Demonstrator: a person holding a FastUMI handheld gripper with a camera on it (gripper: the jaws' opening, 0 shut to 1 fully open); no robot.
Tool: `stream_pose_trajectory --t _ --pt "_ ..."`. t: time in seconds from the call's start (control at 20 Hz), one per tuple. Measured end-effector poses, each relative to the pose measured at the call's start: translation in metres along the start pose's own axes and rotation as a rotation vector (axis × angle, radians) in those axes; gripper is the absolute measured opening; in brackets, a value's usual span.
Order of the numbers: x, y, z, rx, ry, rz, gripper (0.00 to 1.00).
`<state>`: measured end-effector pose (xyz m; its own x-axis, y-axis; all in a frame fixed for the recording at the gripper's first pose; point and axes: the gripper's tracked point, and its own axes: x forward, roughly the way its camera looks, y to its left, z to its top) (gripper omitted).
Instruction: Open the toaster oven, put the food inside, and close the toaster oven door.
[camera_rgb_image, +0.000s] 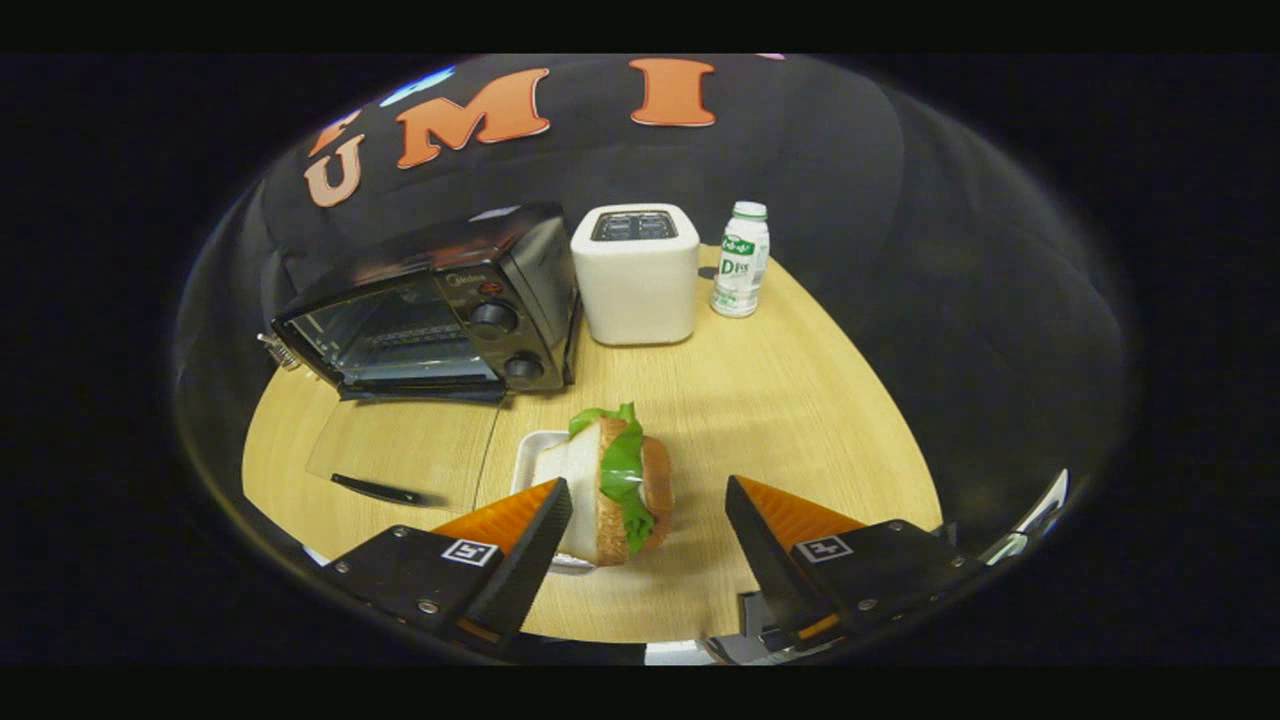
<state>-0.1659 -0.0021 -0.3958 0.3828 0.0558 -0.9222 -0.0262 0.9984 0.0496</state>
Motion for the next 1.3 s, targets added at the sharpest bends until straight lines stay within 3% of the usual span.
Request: stream_pose_trajectory --t 0.15,0.6,0.9,1.3 --pt "0.009 0.012 -0.009 0.065 0.043 0.086 0.88" --pt "0.005 0.027 -0.015 0.352 0.102 0.270 0.38" --pt "-0.011 0.034 -0.010 0.413 0.066 0.299 0.32" --pt "-0.056 0.058 0.037 0.498 -0.052 0.384 0.32"
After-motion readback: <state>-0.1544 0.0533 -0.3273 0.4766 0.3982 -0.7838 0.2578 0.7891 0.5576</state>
